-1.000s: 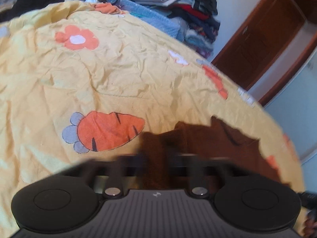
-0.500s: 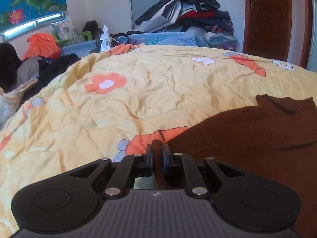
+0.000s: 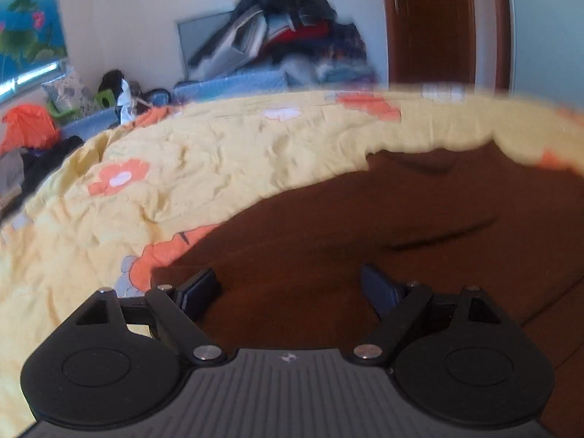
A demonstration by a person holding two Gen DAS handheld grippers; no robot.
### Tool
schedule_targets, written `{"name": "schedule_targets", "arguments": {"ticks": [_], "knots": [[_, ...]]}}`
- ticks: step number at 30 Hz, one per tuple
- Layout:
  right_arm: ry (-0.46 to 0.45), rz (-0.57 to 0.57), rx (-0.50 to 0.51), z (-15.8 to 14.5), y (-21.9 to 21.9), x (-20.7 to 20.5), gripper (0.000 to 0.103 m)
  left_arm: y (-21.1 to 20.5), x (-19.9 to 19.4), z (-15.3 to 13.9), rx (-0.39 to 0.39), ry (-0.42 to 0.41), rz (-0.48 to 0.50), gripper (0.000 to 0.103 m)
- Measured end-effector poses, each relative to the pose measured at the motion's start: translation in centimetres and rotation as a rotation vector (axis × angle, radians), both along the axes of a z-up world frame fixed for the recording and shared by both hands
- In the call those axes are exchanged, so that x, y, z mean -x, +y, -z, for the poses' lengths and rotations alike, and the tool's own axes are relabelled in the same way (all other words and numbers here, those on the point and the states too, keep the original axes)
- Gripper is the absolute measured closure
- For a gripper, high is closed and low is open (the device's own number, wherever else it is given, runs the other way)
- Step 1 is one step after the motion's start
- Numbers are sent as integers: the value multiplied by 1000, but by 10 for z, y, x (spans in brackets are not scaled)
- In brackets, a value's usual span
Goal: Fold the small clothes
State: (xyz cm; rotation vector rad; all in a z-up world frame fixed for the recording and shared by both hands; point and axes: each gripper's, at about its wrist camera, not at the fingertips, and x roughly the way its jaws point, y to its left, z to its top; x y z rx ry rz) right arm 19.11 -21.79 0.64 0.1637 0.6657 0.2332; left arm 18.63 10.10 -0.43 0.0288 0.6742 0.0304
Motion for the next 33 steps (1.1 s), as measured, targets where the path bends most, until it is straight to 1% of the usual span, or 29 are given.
{"name": "schedule_targets", "arguments": {"ticks": [1,2,4,5,7,8,9,10,11,12,13,14,15,16,18,19,20,21,23,24,25,26,27,28,29,30,31,32,33], "knots": [[-32,-12,6,5,0,4,48,9,-3,-1,39,9,-28,13],[-49,-14,6,7,0,8,48,12,-5,0,22,19,-45,10],[-48,-34,49,4,4,10,48,11,-6,-2,-6,31,-12,10],[-38,-31,64,-1,5,11,48,10,-5,-5,-26,44,-24,9],[-13,24,45,-12,5,20,46,11,7,-17,-58,45,-96,10],[-23,31,19,-18,4,29,43,12,17,-23,-40,22,-102,10],[-49,9,-1,-21,4,40,43,14,29,-27,1,-5,-72,10],[-66,-12,-5,-22,6,49,40,13,36,-27,20,-7,-43,10],[-61,-23,4,-19,9,55,37,10,38,-23,12,15,-24,9],[-38,-34,32,-12,13,57,37,6,36,-13,-32,60,-25,8],[0,-45,79,-1,18,55,37,8,38,-4,-38,51,-26,8],[-36,-66,135,8,22,59,37,13,40,0,-17,23,-32,4],[-76,-95,197,15,25,64,36,22,37,0,30,39,-41,4],[-90,-103,234,16,27,68,36,28,35,-3,67,68,-76,4],[-36,-68,225,6,26,71,36,30,43,-16,55,78,-127,6],[-14,-48,196,-1,22,75,36,30,56,-24,60,55,-122,5],[-25,-41,161,-8,15,83,36,31,70,-30,75,34,-108,5],[-51,-33,136,-12,6,94,32,32,86,-34,98,19,-91,5],[-56,18,125,-11,-12,109,28,33,111,-33,122,34,-86,5],[-23,36,131,-6,-20,111,29,33,121,-28,128,49,-97,5],[13,41,131,1,-24,111,33,33,127,-23,133,63,-107,5],[26,32,141,7,-25,113,44,32,131,-16,135,85,-109,6],[4,17,169,10,-23,117,50,30,132,-8,127,109,-114,11],[0,21,181,10,-21,118,54,23,137,-5,60,69,-121,23],[14,21,160,9,-22,116,79,19,142,-4,12,20,-105,55],[35,26,121,8,-25,113,92,19,143,-5,-19,3,-110,88],[34,39,104,7,-29,113,92,23,140,-7,-34,17,-142,89],[34,55,102,8,-35,114,92,30,138,-10,-24,24,-161,95],[39,65,87,10,-42,115,94,35,136,-9,-36,41,-172,96]]}}
